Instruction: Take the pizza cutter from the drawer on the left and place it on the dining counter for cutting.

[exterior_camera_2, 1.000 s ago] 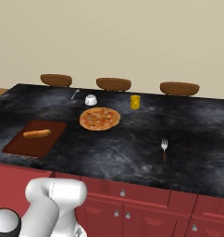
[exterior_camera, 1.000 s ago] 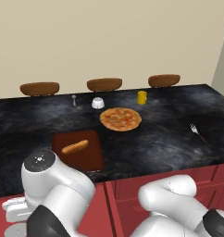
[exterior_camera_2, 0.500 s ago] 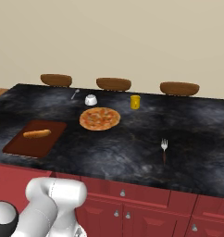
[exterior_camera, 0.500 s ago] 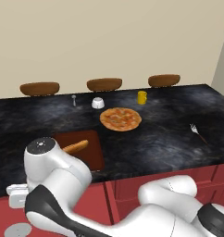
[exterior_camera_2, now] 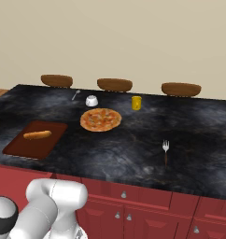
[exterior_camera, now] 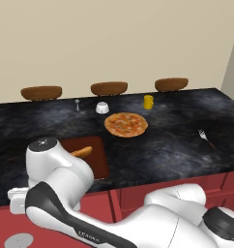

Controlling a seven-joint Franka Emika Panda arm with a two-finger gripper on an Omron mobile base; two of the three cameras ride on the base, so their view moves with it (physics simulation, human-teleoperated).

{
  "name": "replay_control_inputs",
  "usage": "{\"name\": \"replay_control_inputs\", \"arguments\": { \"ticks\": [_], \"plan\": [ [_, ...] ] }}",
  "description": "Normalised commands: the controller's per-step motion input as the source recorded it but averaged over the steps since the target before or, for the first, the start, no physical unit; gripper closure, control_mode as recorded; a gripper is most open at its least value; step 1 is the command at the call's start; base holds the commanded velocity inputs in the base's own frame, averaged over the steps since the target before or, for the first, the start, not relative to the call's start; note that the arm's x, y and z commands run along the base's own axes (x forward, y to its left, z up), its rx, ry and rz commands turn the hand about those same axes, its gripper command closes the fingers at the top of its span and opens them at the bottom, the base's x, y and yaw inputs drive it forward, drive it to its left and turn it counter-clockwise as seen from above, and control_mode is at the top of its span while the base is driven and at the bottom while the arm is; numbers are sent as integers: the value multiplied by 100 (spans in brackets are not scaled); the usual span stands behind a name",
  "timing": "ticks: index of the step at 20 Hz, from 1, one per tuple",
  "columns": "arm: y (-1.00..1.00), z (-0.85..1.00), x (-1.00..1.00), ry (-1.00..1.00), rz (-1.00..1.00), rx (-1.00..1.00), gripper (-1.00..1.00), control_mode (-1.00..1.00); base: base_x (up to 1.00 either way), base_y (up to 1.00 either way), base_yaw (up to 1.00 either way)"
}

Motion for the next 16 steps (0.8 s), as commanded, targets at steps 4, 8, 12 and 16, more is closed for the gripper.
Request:
{"name": "replay_control_inputs", "arguments": {
  "ticks": [4,8,12,16],
  "plan": [
    [0,0,6,4,0,0,-100,-100,0,0,0],
    [6,-1,0,0,0,0,-100,-100,0,0,0],
    [18,-16,0,0,0,0,-100,-100,0,0,0],
    [28,-25,0,0,0,-1,-100,-100,0,0,0]
  ]
}}
